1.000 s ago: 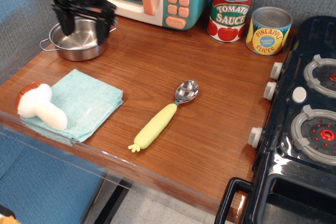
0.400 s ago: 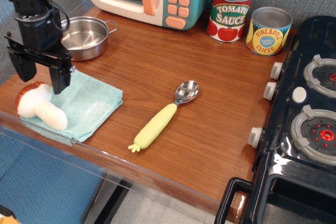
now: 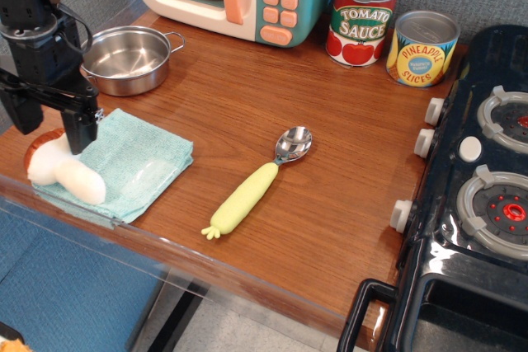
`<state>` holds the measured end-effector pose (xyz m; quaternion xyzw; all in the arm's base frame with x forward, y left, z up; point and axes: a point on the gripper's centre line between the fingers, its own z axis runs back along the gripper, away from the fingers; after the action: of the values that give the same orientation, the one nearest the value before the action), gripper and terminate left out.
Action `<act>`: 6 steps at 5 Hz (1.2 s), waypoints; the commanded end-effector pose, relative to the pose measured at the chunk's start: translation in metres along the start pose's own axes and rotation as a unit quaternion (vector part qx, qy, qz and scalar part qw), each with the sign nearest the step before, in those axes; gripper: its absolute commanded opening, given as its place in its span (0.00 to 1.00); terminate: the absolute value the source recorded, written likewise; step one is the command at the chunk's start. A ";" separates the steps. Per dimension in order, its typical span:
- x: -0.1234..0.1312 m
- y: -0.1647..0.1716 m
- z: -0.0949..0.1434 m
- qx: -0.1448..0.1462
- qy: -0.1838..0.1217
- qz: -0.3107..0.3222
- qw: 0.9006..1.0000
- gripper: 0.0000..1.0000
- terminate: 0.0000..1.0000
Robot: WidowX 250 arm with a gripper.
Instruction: Put the mushroom to the right of the spoon.
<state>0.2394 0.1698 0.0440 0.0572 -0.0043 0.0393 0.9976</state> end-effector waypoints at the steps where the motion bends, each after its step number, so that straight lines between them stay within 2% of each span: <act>1: 0.020 0.010 -0.006 0.002 0.012 0.023 1.000 0.00 0.00; 2: 0.023 0.005 0.004 -0.008 0.002 0.022 1.000 0.00 0.00; 3: 0.019 -0.029 0.030 -0.006 -0.019 -0.001 1.000 0.00 0.00; 4: 0.010 -0.075 0.059 -0.022 -0.038 -0.042 0.998 0.00 0.00; 5: 0.008 -0.123 0.074 -0.036 -0.049 -0.077 0.995 0.00 0.00; 6: 0.014 -0.174 0.071 -0.027 -0.048 -0.105 0.993 0.00 0.00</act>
<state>0.2644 -0.0159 0.0815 0.0313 -0.0236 -0.0751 0.9964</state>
